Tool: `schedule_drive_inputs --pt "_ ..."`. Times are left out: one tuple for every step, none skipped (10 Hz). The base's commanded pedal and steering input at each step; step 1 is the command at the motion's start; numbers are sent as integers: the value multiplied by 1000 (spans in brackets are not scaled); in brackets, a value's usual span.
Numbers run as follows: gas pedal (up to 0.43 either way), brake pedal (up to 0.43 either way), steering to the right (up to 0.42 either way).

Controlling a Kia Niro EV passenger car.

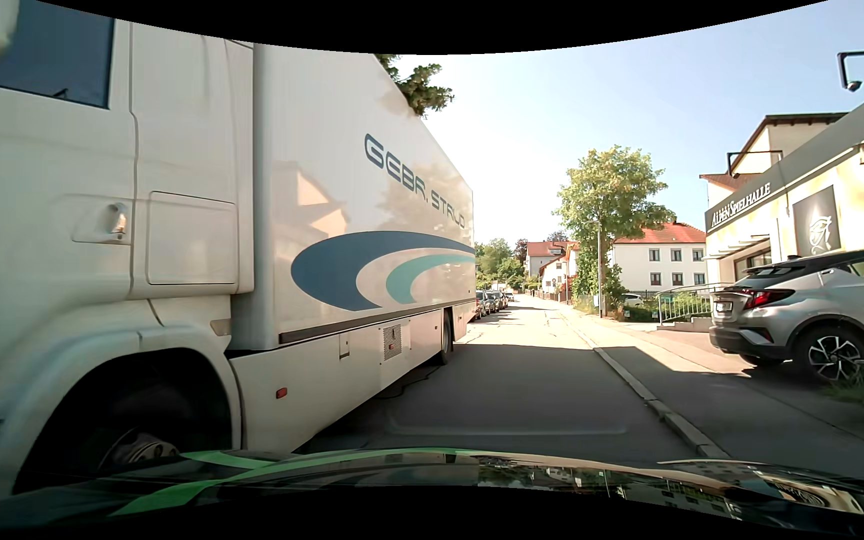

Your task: Follow the waypoints while adhering to traffic rules and regulations

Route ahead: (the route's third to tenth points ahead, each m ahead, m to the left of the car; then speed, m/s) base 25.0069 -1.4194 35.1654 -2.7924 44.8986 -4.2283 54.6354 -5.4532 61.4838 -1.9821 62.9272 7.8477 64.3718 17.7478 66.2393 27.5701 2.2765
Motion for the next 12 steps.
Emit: schedule_drive_inputs --pt "280 0 217" --pt "280 0 212" --pt "287 0 212" --pt "287 0 210" --pt "287 0 190" --pt "287 0 173" --pt "287 0 159" --pt "287 0 153" --pt "287 0 136" --pt "287 0 111" --pt "287 0 92" --pt "287 0 80"
